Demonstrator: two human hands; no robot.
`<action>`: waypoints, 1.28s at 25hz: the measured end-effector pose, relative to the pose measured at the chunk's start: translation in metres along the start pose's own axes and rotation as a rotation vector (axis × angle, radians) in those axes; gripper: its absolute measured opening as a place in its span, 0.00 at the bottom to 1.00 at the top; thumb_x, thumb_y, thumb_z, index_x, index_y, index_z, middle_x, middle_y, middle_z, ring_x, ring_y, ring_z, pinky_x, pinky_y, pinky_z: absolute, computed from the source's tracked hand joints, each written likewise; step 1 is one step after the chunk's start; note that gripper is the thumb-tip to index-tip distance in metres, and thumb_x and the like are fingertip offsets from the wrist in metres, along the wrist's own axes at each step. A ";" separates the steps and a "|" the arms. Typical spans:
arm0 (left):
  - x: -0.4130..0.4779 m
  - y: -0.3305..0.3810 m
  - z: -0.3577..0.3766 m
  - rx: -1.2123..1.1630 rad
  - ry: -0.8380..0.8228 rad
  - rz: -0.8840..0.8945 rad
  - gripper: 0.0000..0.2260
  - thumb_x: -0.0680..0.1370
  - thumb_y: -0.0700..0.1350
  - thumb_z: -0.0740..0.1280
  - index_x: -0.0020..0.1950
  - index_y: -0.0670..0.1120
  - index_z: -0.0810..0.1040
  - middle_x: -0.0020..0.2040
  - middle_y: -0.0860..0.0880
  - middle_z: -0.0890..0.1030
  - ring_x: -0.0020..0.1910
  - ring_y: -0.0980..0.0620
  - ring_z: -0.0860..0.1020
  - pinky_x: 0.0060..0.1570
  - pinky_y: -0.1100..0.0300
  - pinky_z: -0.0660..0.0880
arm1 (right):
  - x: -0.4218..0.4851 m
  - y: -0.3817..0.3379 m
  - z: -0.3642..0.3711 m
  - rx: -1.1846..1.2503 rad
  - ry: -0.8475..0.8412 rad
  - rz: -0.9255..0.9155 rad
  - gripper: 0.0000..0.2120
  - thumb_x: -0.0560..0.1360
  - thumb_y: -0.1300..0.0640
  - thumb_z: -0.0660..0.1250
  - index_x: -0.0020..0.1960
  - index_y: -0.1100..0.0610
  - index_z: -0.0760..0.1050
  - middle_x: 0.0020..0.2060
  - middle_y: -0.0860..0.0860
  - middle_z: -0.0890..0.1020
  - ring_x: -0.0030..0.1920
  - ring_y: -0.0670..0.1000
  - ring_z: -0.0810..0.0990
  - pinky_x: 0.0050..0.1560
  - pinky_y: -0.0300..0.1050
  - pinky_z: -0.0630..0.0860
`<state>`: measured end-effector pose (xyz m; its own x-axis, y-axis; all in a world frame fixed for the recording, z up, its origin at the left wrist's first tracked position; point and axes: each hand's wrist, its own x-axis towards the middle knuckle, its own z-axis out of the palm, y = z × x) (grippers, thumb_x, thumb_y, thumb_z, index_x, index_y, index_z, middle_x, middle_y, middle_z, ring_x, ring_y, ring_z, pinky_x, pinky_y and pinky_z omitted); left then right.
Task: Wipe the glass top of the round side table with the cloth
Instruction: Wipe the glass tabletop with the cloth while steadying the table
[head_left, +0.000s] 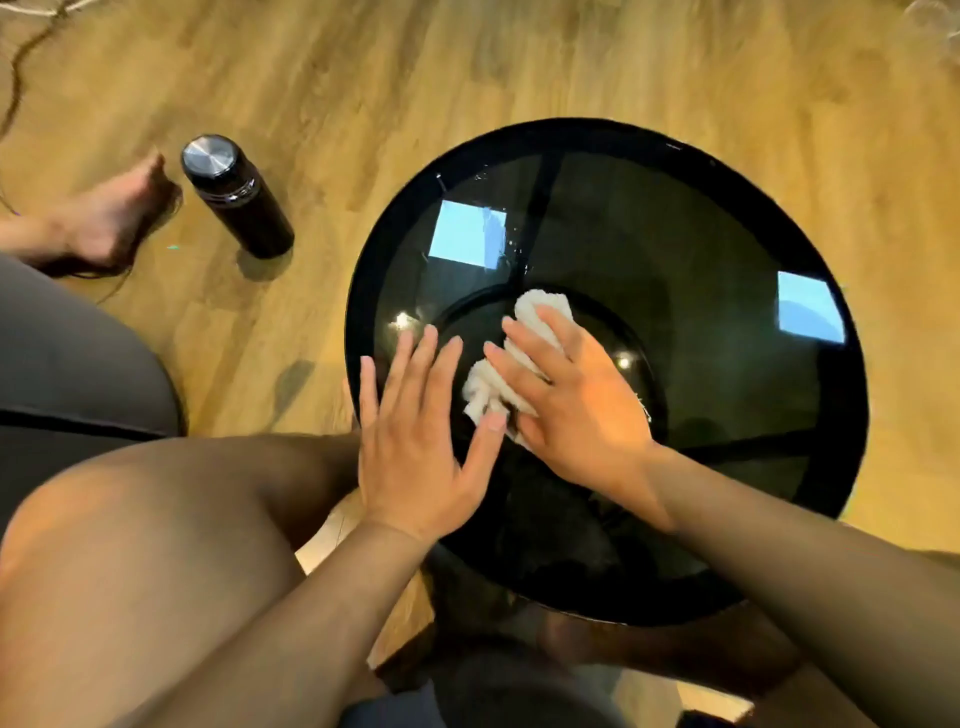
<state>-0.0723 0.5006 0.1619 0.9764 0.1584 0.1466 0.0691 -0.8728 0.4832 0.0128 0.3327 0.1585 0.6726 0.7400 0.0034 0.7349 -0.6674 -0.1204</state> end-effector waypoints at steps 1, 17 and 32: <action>-0.001 0.000 -0.001 -0.015 0.000 0.006 0.30 0.79 0.61 0.54 0.76 0.45 0.65 0.78 0.45 0.64 0.79 0.47 0.57 0.76 0.38 0.50 | 0.026 0.002 0.001 -0.014 -0.010 0.022 0.26 0.77 0.48 0.56 0.74 0.54 0.67 0.74 0.58 0.67 0.74 0.64 0.62 0.72 0.65 0.60; 0.030 -0.002 -0.011 0.319 -0.247 0.257 0.31 0.81 0.65 0.44 0.79 0.50 0.59 0.81 0.43 0.55 0.81 0.42 0.47 0.73 0.31 0.41 | 0.000 0.185 -0.038 -0.037 0.142 0.553 0.22 0.75 0.42 0.54 0.62 0.49 0.73 0.67 0.54 0.72 0.65 0.62 0.73 0.61 0.63 0.69; 0.048 -0.017 -0.011 0.158 -0.014 0.225 0.26 0.81 0.57 0.54 0.72 0.41 0.63 0.79 0.37 0.58 0.80 0.39 0.51 0.73 0.32 0.37 | 0.108 -0.002 -0.008 0.065 0.003 -0.017 0.20 0.76 0.52 0.64 0.67 0.52 0.74 0.72 0.51 0.71 0.75 0.55 0.60 0.75 0.51 0.49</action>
<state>-0.0291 0.5276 0.1701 0.9736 -0.0531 0.2220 -0.1197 -0.9468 0.2987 0.0845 0.4133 0.1674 0.6601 0.7512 0.0088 0.7393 -0.6475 -0.1847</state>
